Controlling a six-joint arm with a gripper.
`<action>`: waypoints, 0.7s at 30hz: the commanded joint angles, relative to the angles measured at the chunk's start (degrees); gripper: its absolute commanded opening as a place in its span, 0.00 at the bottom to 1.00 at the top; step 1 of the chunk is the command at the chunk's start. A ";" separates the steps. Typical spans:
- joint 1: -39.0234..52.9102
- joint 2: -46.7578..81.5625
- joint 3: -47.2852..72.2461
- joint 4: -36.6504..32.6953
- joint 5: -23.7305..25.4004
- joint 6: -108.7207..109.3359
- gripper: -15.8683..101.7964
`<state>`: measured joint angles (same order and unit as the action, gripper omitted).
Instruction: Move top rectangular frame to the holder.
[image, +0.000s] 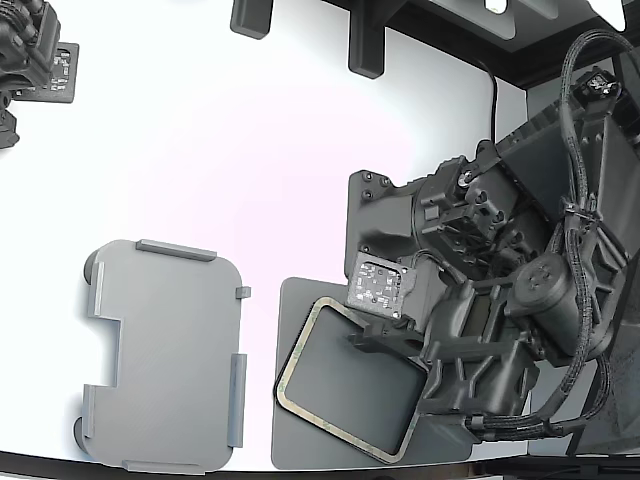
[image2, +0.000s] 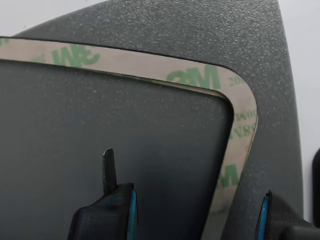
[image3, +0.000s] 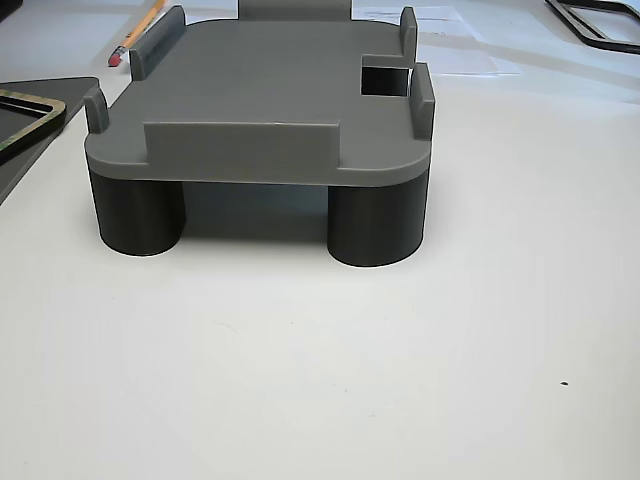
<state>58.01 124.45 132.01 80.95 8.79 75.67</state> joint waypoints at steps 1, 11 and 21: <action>-1.05 0.26 -0.44 -1.05 -0.18 0.09 0.98; -1.05 -4.31 -0.44 -2.37 -1.49 0.70 0.83; -1.05 -5.71 -1.41 -0.09 -1.14 0.88 0.62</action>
<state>58.01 117.95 132.28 80.77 7.47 76.38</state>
